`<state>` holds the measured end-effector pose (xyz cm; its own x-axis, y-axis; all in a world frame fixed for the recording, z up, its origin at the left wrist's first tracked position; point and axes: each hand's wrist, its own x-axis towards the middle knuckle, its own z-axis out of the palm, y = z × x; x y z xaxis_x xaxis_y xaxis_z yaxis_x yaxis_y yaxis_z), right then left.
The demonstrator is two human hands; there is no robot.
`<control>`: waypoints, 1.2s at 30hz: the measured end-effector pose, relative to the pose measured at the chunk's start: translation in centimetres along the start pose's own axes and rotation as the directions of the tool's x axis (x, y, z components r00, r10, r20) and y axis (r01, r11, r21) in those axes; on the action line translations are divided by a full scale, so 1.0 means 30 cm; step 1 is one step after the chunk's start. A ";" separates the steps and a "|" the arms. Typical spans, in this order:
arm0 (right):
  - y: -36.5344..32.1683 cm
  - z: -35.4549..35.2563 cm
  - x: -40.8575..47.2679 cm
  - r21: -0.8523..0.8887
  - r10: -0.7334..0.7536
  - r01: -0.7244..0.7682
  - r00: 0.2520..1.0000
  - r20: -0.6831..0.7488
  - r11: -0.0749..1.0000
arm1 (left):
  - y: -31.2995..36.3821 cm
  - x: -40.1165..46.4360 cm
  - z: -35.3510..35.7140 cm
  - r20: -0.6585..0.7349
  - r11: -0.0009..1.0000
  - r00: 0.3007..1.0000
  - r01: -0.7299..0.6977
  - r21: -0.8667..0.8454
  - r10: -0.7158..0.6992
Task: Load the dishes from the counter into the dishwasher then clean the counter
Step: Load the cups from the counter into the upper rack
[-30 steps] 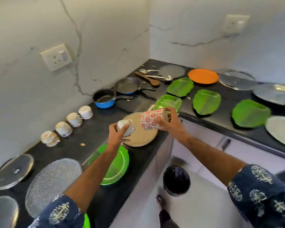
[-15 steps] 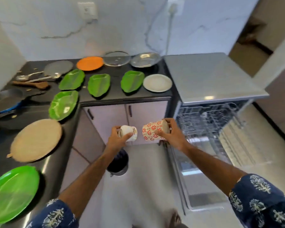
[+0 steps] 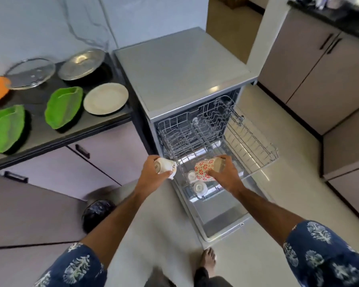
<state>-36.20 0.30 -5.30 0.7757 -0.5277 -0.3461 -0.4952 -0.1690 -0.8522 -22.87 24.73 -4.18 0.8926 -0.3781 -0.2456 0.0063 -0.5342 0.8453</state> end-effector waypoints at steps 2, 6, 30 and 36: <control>0.022 0.002 0.077 -0.061 0.013 -0.014 1.000 -0.015 0.998 | 0.008 0.071 0.035 0.011 1.000 1.000 0.008 0.016 -0.009; 0.042 0.073 0.212 -0.139 0.021 -0.020 1.000 0.005 0.990 | 0.012 0.207 0.072 0.069 0.998 0.998 -0.006 0.070 0.002; 0.215 0.486 0.623 -0.638 0.134 -0.061 0.989 0.067 0.767 | -0.149 0.929 0.410 0.720 0.367 0.685 -0.701 0.611 0.109; 0.264 0.484 0.624 -0.451 0.134 -0.077 0.986 0.096 0.889 | -0.169 0.961 0.440 0.759 0.348 0.651 -0.714 0.607 0.013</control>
<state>-19.93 1.17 -24.23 0.7362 -0.4634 -0.4932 -0.6765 -0.4855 -0.5538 -3.13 6.56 -21.80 0.2393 -0.8269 -0.5088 -0.9092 -0.3747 0.1814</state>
